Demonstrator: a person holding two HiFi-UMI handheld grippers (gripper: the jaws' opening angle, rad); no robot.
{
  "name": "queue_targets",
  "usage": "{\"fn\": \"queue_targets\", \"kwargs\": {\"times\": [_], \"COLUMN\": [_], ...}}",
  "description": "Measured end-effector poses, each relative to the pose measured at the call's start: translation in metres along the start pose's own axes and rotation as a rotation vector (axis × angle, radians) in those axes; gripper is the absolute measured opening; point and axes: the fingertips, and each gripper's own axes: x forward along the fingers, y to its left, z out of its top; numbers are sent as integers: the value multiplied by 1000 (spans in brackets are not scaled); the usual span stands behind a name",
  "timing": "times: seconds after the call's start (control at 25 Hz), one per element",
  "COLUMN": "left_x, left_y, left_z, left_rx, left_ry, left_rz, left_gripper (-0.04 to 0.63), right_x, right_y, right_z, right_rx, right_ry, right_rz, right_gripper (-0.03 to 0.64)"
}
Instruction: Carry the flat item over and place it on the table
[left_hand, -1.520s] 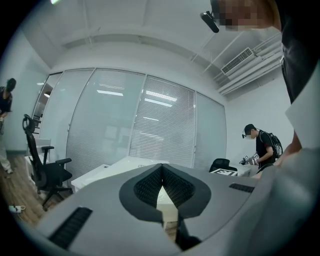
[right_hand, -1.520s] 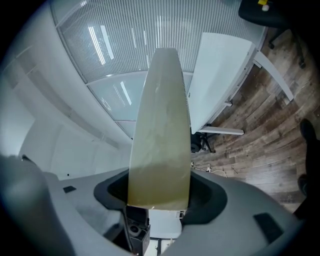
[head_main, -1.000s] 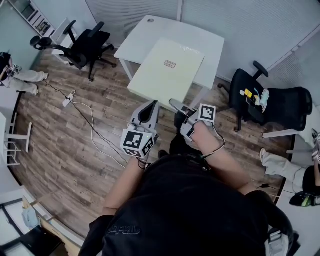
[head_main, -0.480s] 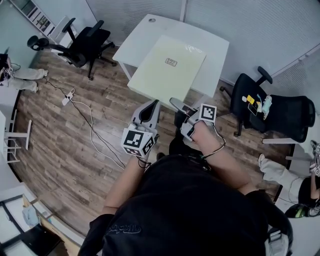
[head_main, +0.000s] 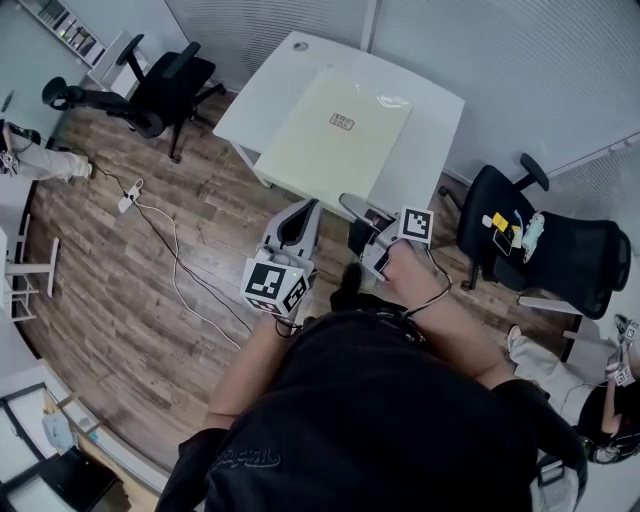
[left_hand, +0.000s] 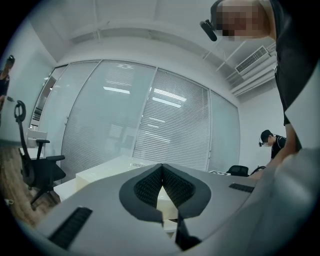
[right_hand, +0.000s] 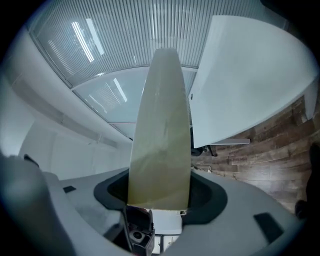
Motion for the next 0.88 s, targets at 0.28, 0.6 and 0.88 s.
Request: {"fn": "queue_targets", "kwargs": {"times": [0.28, 0.6, 0.88], "left_x": [56, 83, 97], "left_y": [10, 17, 15], "left_z": [12, 23, 23], "left_rx": [-5, -1, 2], "left_ry": [-11, -26, -18], "left_rz": [27, 78, 65], "left_gripper": [14, 14, 14], "right_x": [10, 16, 16], "right_y": [4, 10, 6], "right_z": [60, 95, 101], "right_rx": [1, 5, 6], "right_ry": [21, 36, 45], "right_rz": [21, 54, 51], "right_gripper": [291, 291, 291]}}
